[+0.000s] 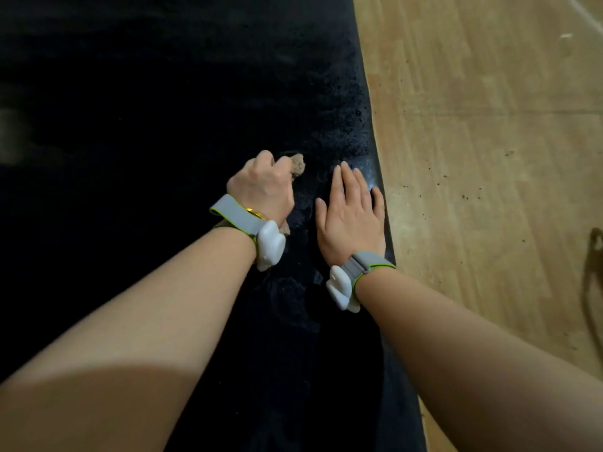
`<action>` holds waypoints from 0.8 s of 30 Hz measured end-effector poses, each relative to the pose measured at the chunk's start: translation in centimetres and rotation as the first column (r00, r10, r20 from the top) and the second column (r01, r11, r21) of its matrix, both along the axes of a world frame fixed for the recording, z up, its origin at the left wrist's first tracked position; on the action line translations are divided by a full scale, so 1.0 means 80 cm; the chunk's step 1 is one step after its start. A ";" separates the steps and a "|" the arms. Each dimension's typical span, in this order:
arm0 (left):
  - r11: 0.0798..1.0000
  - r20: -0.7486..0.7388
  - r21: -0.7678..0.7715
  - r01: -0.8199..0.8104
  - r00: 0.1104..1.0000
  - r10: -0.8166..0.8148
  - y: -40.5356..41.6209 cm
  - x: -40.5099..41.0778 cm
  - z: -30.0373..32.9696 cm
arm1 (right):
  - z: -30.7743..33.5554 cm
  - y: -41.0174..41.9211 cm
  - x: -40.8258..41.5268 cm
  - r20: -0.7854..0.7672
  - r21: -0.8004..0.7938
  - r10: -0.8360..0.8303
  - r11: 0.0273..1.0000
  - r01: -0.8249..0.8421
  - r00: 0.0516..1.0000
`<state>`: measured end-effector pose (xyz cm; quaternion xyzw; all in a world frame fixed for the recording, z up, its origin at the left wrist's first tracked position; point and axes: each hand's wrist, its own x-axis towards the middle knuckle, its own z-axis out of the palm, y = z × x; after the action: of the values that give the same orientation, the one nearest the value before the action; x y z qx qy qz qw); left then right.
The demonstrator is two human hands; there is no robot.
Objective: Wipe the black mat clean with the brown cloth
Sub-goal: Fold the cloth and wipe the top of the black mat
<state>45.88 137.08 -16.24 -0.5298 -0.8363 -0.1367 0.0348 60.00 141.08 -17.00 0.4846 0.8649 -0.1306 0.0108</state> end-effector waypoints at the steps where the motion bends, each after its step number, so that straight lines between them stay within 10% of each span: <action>1: 1.000 0.005 0.002 -0.006 1.000 0.006 0.000 0.004 -0.001 | 0.004 0.004 0.003 -0.033 -0.007 0.000 1.000 0.000 0.999; 13: 0.991 -0.039 -0.113 -0.077 0.997 0.073 0.022 0.027 0.001 | 0.002 0.061 0.070 -0.033 -0.174 0.059 0.983 -0.064 0.998; 20: 0.843 -0.060 0.076 0.532 0.846 -0.529 0.029 0.071 0.000 | 0.002 0.065 0.073 -0.030 -0.217 0.052 0.974 -0.057 0.998; 24: 0.956 -0.021 -0.082 0.283 0.958 -0.286 0.059 0.044 0.009 | 0.004 0.062 0.070 -0.031 -0.242 0.017 0.970 -0.024 0.999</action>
<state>49.38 141.82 -15.51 -0.6477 -0.7555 -0.0987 0.0077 65.59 146.06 -16.69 0.4688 0.8475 -0.2419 0.0587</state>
